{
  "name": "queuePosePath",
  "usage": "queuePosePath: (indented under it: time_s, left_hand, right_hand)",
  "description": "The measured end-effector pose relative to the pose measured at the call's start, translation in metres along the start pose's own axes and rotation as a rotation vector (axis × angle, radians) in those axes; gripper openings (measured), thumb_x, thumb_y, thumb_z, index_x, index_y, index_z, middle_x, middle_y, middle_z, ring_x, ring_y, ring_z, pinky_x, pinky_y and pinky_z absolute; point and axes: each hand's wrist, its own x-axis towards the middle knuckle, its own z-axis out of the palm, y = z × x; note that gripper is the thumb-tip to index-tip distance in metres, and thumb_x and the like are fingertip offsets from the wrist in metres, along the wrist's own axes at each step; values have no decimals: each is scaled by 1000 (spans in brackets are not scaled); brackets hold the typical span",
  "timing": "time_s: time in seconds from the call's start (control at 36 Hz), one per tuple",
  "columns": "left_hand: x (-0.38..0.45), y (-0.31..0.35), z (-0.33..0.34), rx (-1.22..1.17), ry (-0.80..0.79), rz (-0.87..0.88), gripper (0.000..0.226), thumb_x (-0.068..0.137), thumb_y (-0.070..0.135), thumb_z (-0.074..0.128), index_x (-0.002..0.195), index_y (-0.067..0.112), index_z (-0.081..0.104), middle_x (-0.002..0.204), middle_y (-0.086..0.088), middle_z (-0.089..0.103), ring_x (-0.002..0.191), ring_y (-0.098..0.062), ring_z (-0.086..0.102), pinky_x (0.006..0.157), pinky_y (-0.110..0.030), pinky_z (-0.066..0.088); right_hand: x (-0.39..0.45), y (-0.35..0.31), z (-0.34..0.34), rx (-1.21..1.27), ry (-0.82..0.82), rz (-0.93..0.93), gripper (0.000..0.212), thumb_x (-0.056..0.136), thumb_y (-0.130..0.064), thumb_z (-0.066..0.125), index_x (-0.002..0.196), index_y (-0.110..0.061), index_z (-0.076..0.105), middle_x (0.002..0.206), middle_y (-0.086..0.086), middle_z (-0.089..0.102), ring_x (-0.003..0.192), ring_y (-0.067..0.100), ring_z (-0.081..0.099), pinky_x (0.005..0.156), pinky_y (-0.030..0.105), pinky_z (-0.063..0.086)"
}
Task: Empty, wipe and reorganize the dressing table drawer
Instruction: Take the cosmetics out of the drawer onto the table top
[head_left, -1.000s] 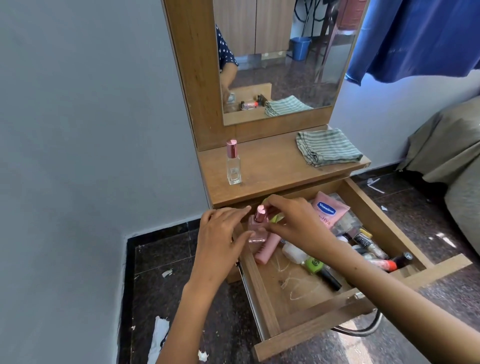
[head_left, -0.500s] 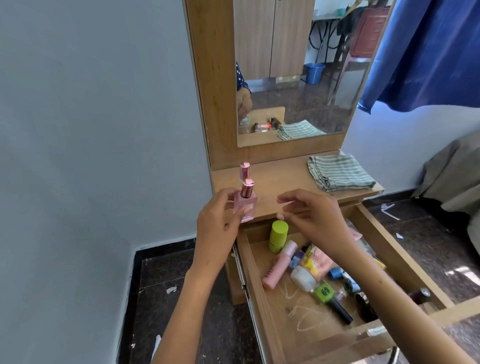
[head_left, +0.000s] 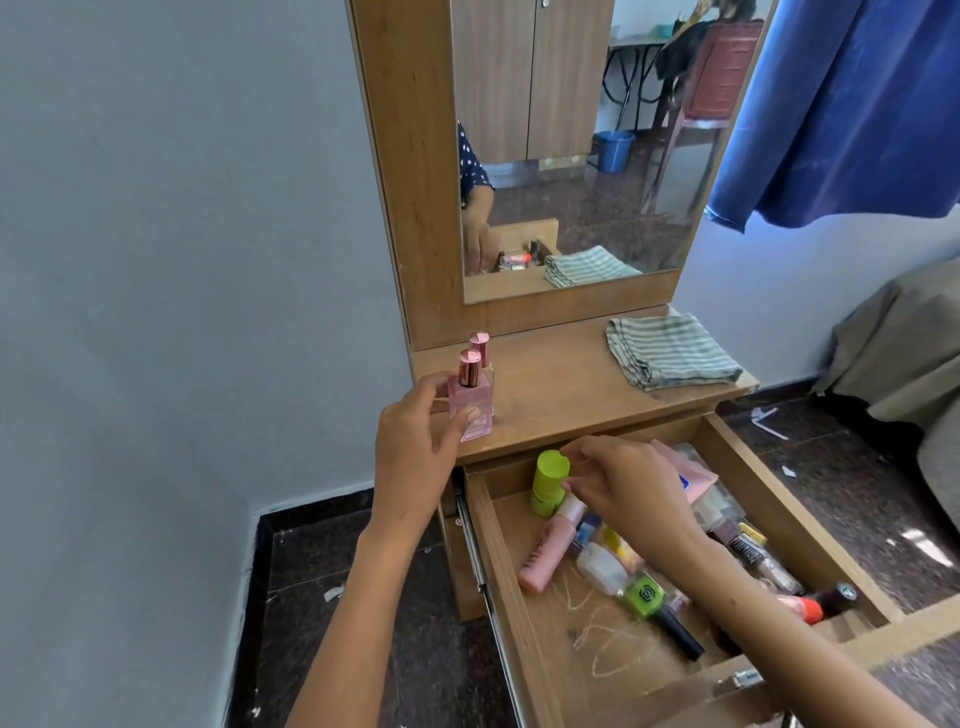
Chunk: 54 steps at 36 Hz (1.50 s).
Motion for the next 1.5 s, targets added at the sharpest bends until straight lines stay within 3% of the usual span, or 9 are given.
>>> queuePosePath:
  time_s: [0.06,0.14,0.31,0.61,0.83,0.92,1.0,1.33,1.5]
  left_hand:
    - [-4,1,1,60,14,8,43,88,23,67,129,22,53,123,5,62,111,-16,56,95,-29,40]
    - [-16,7,3,133,71,39,54,88,21,66,137,20,44,133,2,55,121,-14,49,102,-27,31]
    - [-58,22,9,133,209,150,38,93,15,61,129,12,49,129,-4,53,121,-14,46,103,-23,32]
    - [-86,22,24,131,-31,110,20,88,12,63,107,19,65,116,5,58,111,-12,52,94,-34,38]
    - [-84,22,21,139,-89,60,14,89,20,64,103,23,64,113,8,59,108,-10,52,91,-32,35]
    - [-81,23,22,173,-117,49,12,89,25,63,101,24,64,110,9,59,105,-10,52,90,-27,29]
    - [-81,23,22,183,-155,34,11,89,28,61,100,26,64,108,11,60,104,-10,53,90,-23,23]
    - [-80,25,24,216,-205,18,10,89,28,62,99,27,64,108,13,60,104,-8,52,90,-21,21]
    - [-77,28,27,238,-230,35,11,88,28,62,99,27,64,105,12,62,100,-9,54,88,-23,22]
  right_hand:
    - [-1,-2,3,-55,-37,-2,33,87,-31,66,120,-28,61,113,-8,64,97,11,63,78,31,52]
    - [-3,-8,10,-130,-70,-2,37,89,-33,62,126,-28,58,123,-5,54,100,17,62,77,31,51]
    - [-11,-19,23,-111,-26,8,36,84,-44,66,110,-21,56,122,-1,47,96,18,59,71,27,46]
    - [-8,-13,27,-17,22,-61,30,80,-40,70,85,-26,43,93,-9,49,79,14,54,55,19,28]
    - [-9,-20,-10,218,277,-89,27,71,-36,78,80,-24,56,76,-11,60,70,8,58,59,27,46]
    - [1,-27,-28,309,361,-91,26,74,-36,79,84,-24,59,82,-11,64,76,4,62,63,25,52]
    - [15,-31,-34,368,424,-104,26,75,-34,78,90,-21,61,90,-10,66,83,7,63,68,39,56]
    - [52,-41,-21,391,511,-138,28,77,-29,77,95,-15,60,93,-5,64,89,16,62,72,48,53]
    - [58,-44,-12,416,526,-152,32,77,-21,78,100,-11,57,97,-6,57,94,13,59,68,38,57]
